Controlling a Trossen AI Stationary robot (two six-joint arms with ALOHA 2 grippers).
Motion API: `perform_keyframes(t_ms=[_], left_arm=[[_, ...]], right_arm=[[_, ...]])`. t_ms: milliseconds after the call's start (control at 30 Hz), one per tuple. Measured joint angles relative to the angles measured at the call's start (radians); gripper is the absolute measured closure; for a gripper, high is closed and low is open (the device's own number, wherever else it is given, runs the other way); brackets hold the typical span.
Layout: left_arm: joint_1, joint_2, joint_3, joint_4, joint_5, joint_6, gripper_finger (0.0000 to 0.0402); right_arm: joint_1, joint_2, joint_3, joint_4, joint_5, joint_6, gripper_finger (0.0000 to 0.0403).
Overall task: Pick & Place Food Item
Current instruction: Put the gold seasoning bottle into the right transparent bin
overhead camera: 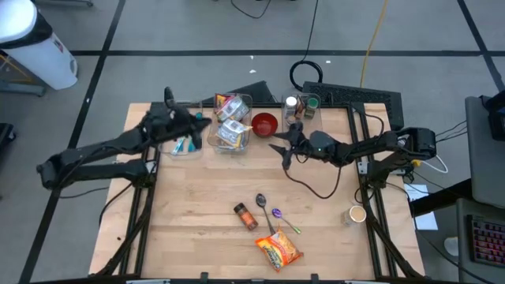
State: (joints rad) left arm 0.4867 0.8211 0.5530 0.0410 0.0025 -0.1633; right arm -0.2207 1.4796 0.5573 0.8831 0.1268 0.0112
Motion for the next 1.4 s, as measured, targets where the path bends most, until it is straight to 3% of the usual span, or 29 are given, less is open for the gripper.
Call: perform_keyframes(t_ms=[167, 300, 500, 633, 767, 933, 1067, 1267, 1400], left_arm=[[-0.125, 0.025, -0.146, 0.45, 0.177, 0.054, 0.0355], [-0.214, 0.098, -0.241, 0.712, 0.207, 0.047, 0.0355], [-0.381, 0.242, -0.264, 0.903, 0.236, 0.012, 0.0355], [-0.523, 0.381, -0.202, 0.983, 0.223, 0.05, 0.0355], [-0.65, 0.53, -0.079, 0.978, 0.151, 0.089, 0.0354], [-0.772, 0.724, 0.132, 0.949, 0.146, 0.108, 0.0354], [-0.836, 0.843, 0.294, 0.835, 0.146, 0.124, 0.0354], [-0.878, 0.892, 0.469, 0.589, 0.102, 0.199, 0.0354], [-0.889, 0.892, 0.529, 0.512, 0.062, 0.187, 0.0356]], right_arm=[[0.019, 0.0, -0.042, 0.05, -0.001, 0.048, 0.0205], [0.074, 0.0, -0.062, 0.055, -0.066, 0.023, 0.0204], [0.2, 0.0, -0.063, 0.059, -0.102, 0.002, 0.0204], [0.288, 0.0, -0.063, 0.059, -0.099, 0.014, 0.0204], [0.376, 0.011, -0.063, 0.055, -0.099, 0.068, 0.0204], [0.495, 0.041, -0.063, 0.06, -0.092, 0.108, 0.0204], [0.601, 0.055, -0.063, 0.055, 0.035, 0.126, 0.0204], [0.734, 0.055, -0.063, 0.047, 0.178, 0.197, 0.0204], [0.804, 0.055, -0.063, 0.048, 0.242, 0.22, 0.0204]])
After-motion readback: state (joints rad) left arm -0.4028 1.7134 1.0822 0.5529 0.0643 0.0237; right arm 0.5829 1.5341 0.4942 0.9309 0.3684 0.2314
